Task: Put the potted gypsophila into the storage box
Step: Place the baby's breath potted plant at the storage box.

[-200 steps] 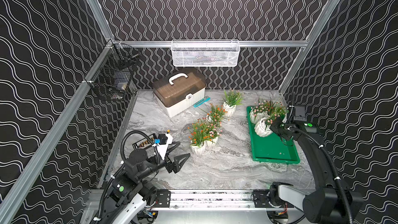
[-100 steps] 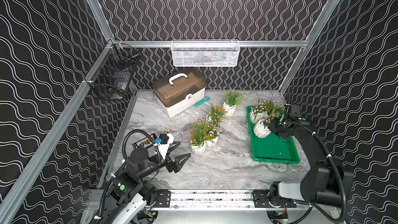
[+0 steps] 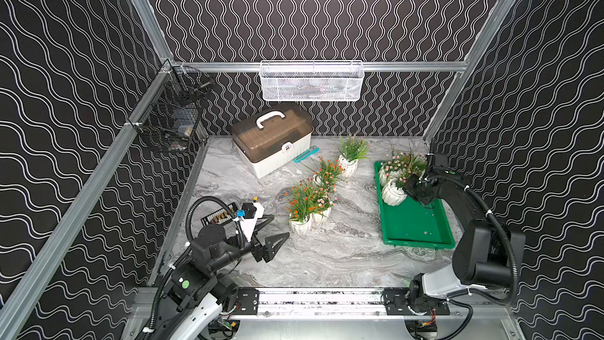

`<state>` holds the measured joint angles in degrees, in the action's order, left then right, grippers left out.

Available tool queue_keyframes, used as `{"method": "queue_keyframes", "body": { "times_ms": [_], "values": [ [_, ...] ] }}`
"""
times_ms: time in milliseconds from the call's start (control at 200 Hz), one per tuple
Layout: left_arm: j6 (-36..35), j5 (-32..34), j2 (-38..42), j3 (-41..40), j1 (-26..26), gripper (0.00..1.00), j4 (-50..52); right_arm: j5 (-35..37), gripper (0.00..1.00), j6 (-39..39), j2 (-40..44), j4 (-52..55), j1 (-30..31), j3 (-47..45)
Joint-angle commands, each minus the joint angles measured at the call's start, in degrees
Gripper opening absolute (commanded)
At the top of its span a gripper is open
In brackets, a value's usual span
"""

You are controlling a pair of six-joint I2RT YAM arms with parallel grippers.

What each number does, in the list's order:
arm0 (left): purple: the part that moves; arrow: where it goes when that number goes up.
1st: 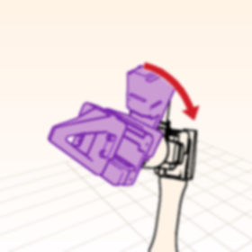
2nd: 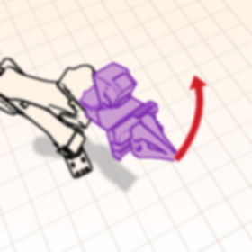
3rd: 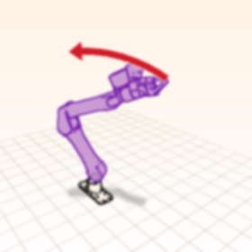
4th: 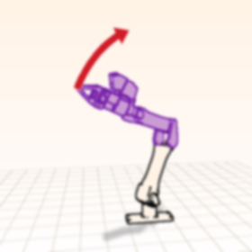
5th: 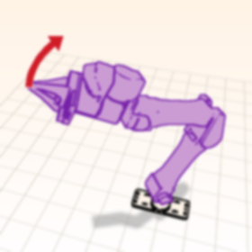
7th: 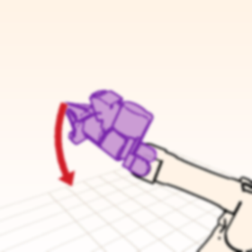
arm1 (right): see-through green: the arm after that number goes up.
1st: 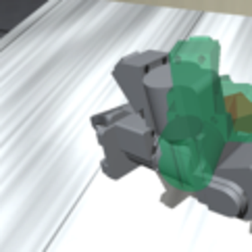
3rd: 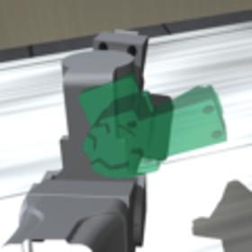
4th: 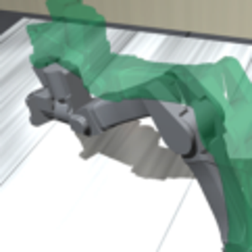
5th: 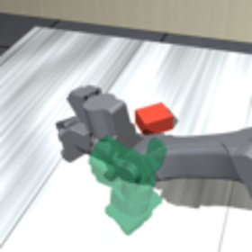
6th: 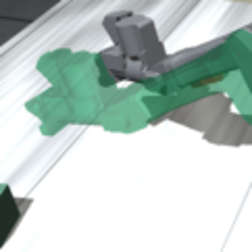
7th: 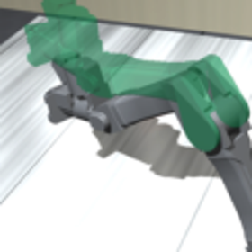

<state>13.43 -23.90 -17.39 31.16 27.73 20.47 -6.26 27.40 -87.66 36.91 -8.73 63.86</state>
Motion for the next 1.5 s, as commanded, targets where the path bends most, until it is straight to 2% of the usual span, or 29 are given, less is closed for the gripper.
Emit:
{"method": "queue_keyframes", "body": {
  "times_ms": [0,651,1036,1216,1496],
  "values": [
    [-1.1,-0.1,0.2,0.5,-0.1,0.87,-1.3,-0.4,0.00,-0.1,-1.1,-2.8,0.0,0.7],
    [-1.2,0.3,0.1,0.6,-0.1,0.88,-1.0,-0.7,0.01,-0.1,-5.5,-4.1,0.8,3.2],
    [-1.3,0.2,0.0,0.6,-0.2,0.87,-1.0,-1.6,0.20,-0.2,-4.8,-3.8,0.8,2.6],
    [-1.3,0.3,0.1,0.6,-0.2,0.87,-1.0,-1.8,0.25,-0.4,-3.8,-3.3,0.8,2.6],
    [-1.1,0.5,-0.1,0.7,-0.2,0.88,-0.9,-0.2,0.35,0.1,7.0,-0.6,0.8,1.4]
  ]
}}
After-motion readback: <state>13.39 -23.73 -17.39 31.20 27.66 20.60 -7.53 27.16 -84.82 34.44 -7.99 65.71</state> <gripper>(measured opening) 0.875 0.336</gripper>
